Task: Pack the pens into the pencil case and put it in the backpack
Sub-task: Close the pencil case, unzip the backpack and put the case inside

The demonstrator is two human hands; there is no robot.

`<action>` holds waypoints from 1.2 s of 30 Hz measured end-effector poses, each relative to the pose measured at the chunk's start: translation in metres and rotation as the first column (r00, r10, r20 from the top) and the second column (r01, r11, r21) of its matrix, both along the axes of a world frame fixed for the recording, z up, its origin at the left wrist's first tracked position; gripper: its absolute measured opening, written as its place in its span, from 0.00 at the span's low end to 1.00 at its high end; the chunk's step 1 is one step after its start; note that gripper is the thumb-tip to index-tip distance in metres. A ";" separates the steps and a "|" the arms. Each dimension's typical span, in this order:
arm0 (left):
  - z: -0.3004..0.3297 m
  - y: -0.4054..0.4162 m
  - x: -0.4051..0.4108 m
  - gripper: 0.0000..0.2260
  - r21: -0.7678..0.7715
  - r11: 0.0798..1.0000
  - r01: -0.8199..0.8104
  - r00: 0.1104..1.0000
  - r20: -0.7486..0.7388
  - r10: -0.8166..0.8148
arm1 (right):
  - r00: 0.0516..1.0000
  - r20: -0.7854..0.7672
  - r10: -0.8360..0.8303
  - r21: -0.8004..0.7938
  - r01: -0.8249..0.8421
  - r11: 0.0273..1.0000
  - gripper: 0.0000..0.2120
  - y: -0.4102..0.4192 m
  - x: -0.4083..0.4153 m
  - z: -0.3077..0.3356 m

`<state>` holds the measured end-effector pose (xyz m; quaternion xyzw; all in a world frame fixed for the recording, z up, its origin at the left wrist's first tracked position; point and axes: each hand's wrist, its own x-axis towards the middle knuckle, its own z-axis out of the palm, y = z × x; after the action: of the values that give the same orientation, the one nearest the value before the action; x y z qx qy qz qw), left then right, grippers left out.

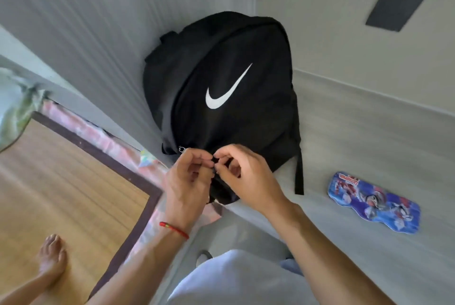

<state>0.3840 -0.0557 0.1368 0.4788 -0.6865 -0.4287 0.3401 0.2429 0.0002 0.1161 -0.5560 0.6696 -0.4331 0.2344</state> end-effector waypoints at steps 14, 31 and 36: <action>0.001 -0.063 0.054 0.20 -0.266 0.963 0.052 0.999 0.016 -0.049 | 0.853 -0.422 -0.308 -0.021 0.331 0.944 0.12 -0.062 0.094 -0.004; 0.024 -0.097 0.051 0.13 -0.417 0.878 0.235 0.972 0.075 -0.224 | 0.909 0.214 -0.357 0.096 0.344 0.934 0.05 -0.062 0.087 0.037; 0.027 -0.103 0.052 0.10 -0.421 0.860 0.289 0.957 0.096 -0.275 | 0.899 -0.217 -0.380 0.001 0.389 0.921 0.06 -0.060 0.094 0.036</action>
<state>0.4363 -0.1590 0.1640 0.2931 -0.8322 -0.3035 0.3597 0.3367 -0.0594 0.1518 -0.4505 0.7968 -0.3940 0.0838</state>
